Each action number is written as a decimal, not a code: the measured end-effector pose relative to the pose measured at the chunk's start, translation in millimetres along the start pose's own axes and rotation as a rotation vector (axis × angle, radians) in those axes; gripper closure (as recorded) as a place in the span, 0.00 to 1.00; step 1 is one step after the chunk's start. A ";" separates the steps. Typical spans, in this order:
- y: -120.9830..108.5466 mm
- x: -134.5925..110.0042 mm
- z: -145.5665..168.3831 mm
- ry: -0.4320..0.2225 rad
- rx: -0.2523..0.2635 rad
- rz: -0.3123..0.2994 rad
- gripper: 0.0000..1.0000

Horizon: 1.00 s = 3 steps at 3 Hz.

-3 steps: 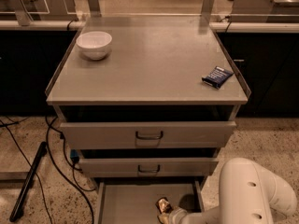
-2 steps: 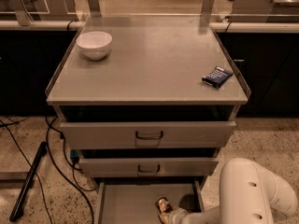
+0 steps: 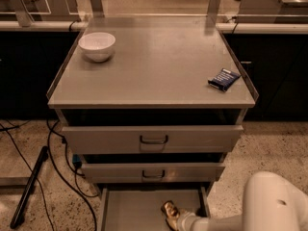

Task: Pick orange can from bottom drawer and place on counter

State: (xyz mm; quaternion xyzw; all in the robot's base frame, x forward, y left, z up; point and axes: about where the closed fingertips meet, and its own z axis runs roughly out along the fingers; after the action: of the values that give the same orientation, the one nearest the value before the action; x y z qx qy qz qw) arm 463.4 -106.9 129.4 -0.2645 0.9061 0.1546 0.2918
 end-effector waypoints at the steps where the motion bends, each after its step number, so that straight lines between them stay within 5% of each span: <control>1: -26.7 -41.8 -14.0 -0.113 -0.021 -0.046 1.00; 2: -63.0 -96.1 -43.2 -0.232 0.014 -0.254 1.00; 3: -50.5 -105.9 -40.8 -0.242 -0.012 -0.288 1.00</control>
Offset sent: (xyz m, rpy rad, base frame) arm 0.0085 -0.0138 0.0838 0.1289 -0.0486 0.7492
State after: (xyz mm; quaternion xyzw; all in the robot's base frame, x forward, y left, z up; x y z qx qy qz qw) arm 547.0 -124.5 219.6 -0.3728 0.8161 0.1474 0.4162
